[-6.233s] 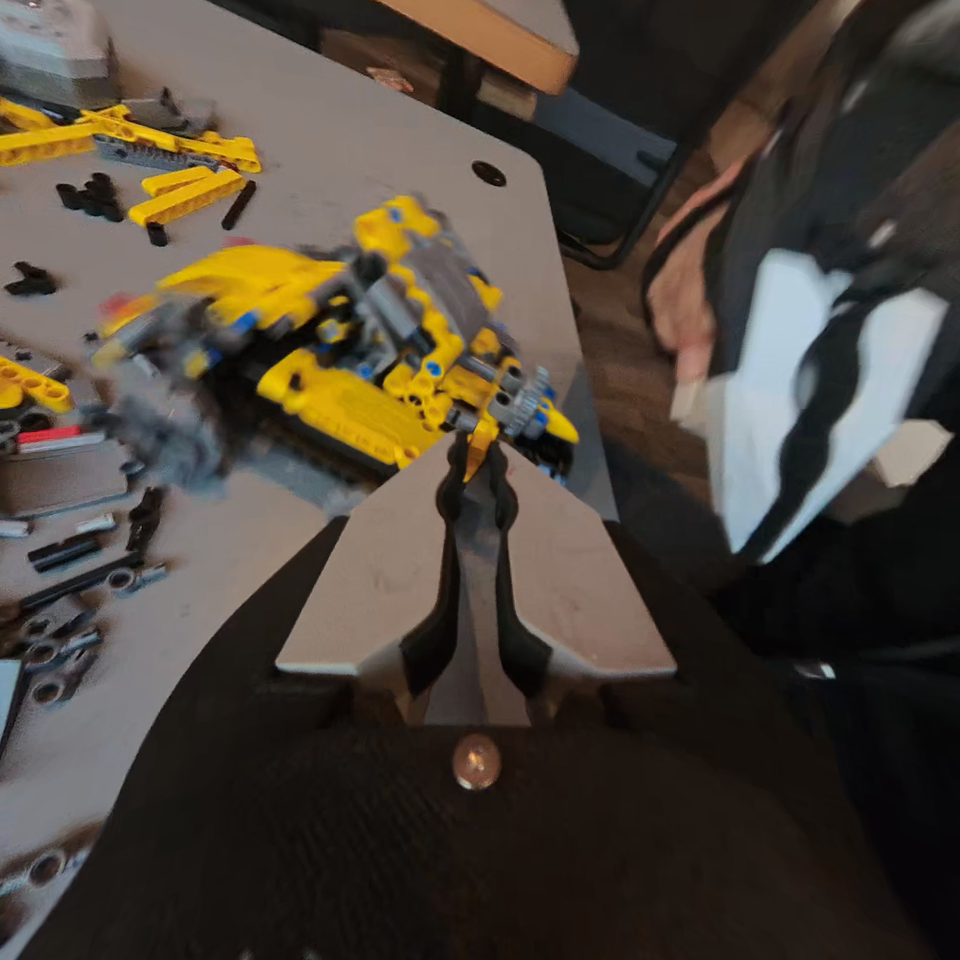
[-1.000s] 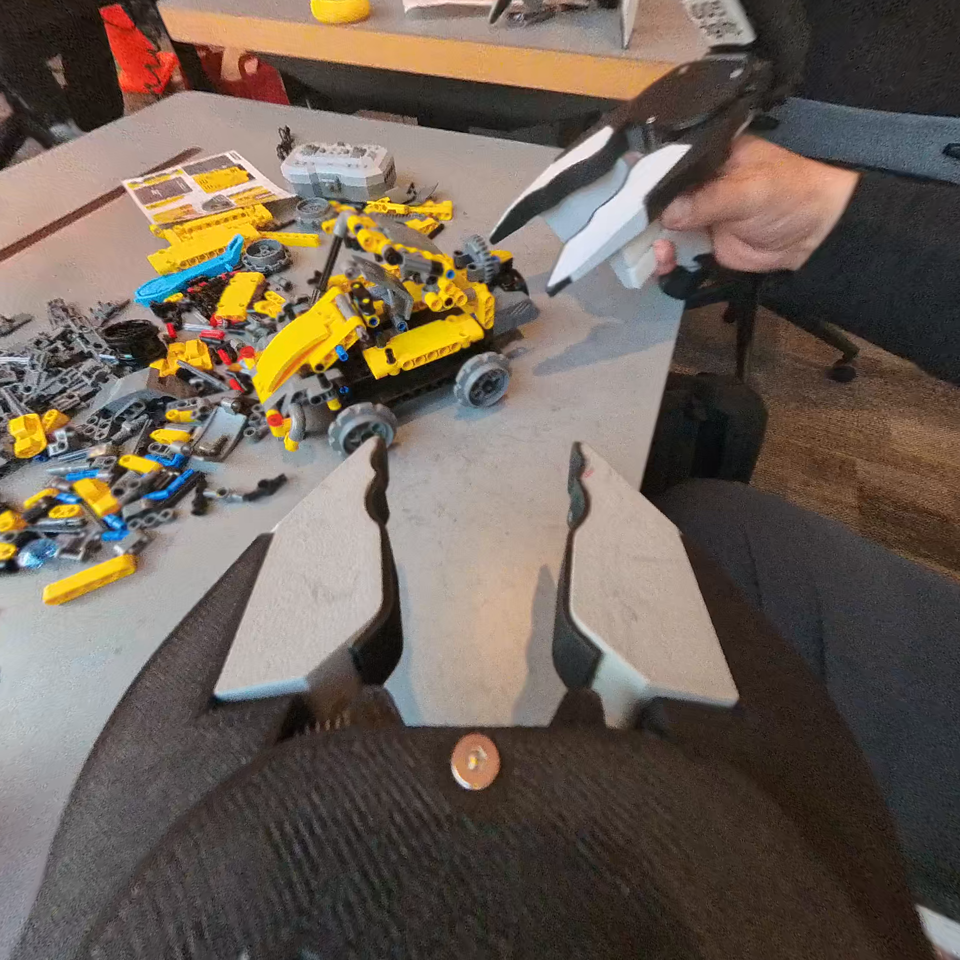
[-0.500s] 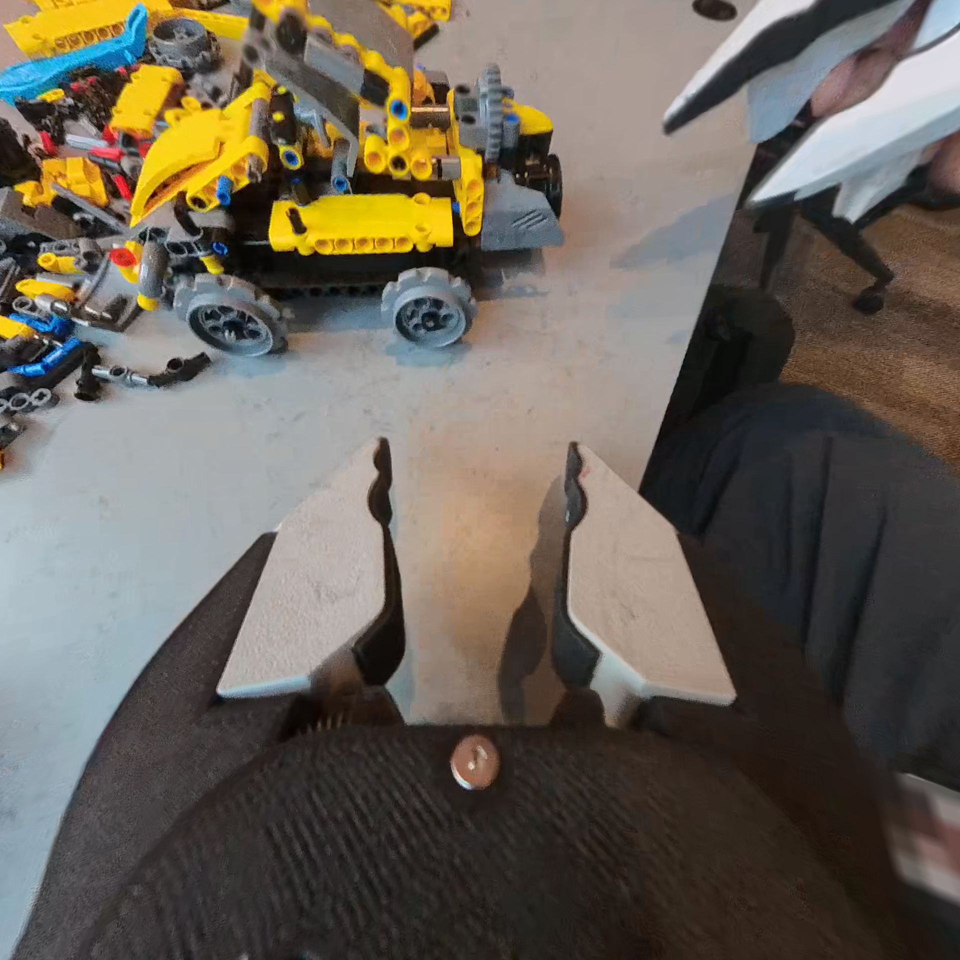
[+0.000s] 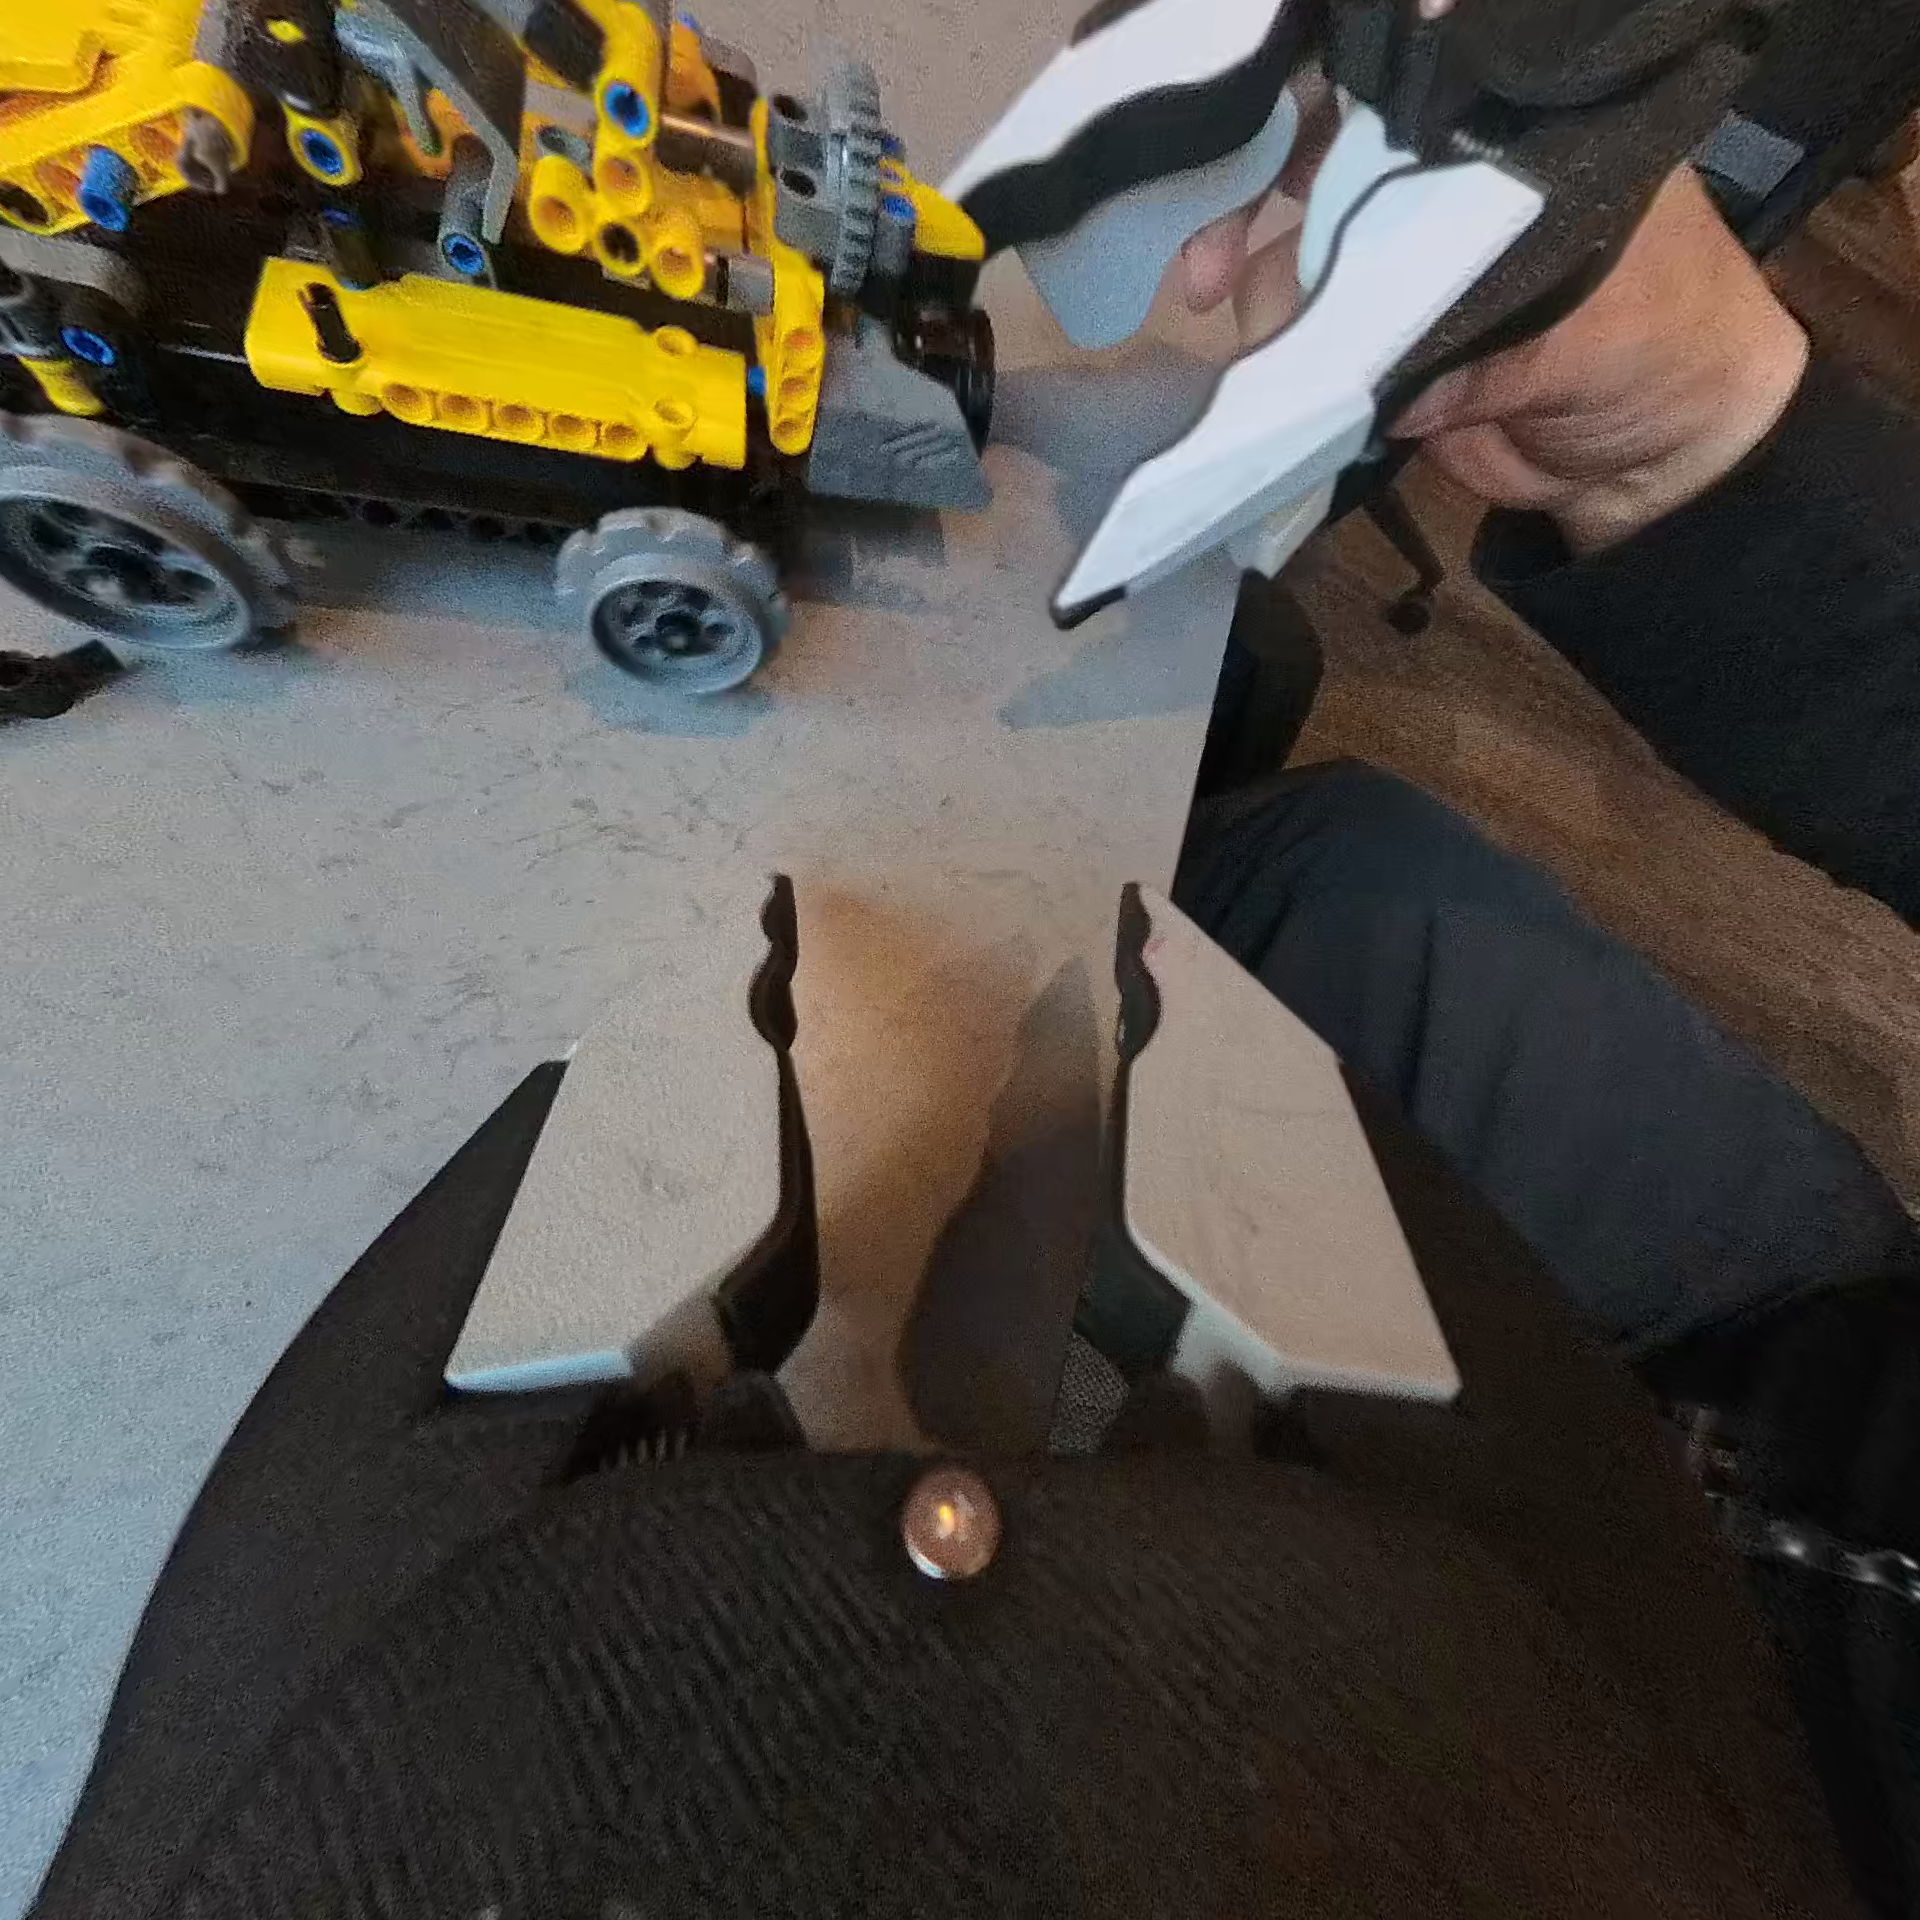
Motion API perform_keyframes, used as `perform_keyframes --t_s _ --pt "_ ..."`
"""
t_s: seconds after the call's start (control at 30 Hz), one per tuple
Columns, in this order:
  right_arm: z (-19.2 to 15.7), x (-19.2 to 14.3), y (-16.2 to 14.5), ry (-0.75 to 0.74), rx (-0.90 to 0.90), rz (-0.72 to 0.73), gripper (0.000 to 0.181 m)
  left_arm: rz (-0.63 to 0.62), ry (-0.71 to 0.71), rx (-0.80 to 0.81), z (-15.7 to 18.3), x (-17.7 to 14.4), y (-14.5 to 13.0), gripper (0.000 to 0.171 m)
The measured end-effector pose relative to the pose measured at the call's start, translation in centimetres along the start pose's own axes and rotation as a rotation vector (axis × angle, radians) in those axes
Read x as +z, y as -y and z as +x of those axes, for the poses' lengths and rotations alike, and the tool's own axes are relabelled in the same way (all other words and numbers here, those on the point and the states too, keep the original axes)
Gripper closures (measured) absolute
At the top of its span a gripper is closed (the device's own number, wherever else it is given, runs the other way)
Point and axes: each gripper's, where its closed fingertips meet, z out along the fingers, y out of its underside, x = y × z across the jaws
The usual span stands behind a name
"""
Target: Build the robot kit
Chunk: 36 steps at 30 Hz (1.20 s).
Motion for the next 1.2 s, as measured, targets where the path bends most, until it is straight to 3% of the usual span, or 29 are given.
perform_keyframes --t_s 0.1,0.13,0.23,0.33,0.47,0.77,0.9,0.97,1.1,1.2 --pt "-4.1 -1.8 0.6 0.232 -0.114 0.090 0.146 0.059 -0.033 -0.009 0.3 -0.6 0.6 0.113" --pt "-4.3 -2.6 0.9 0.256 -0.128 0.133 0.149 0.085 -0.038 -0.013 0.3 -0.9 0.9 0.114" --pt "-1.5 -3.7 0.6 0.219 -0.115 0.132 0.129 0.139 -0.033 -0.056 -0.2 -1.6 1.5 0.113" --pt "0.2 -4.1 0.6 0.228 -0.084 0.125 0.125 0.180 -0.024 -0.073 -0.5 -2.1 1.9 0.117" --pt "-0.6 -3.8 0.3 0.285 -0.088 0.091 0.120 0.190 0.020 -0.049 -0.8 -2.2 2.0 0.116" --pt "-1.8 -2.0 0.8 0.238 -0.111 0.070 0.125 0.229 0.070 -0.045 -1.3 -2.9 2.2 0.114" --pt "-1.3 -1.5 0.7 0.197 -0.108 0.037 0.125 0.190 0.204 -0.009 -3.3 -3.5 1.6 0.093" --pt "-1.3 -1.5 1.1 0.194 -0.101 0.057 0.124 0.187 0.299 0.014 -5.1 -4.1 1.7 0.094" --pt "-1.0 -0.9 2.3 0.171 -0.128 0.101 0.124 0.173 0.221 -0.019 -5.3 -3.4 3.0 0.088" --pt "-1.2 0.3 2.2 0.187 -0.123 0.052 0.117 0.133 0.197 -0.037 -5.5 -2.0 3.6 0.084"
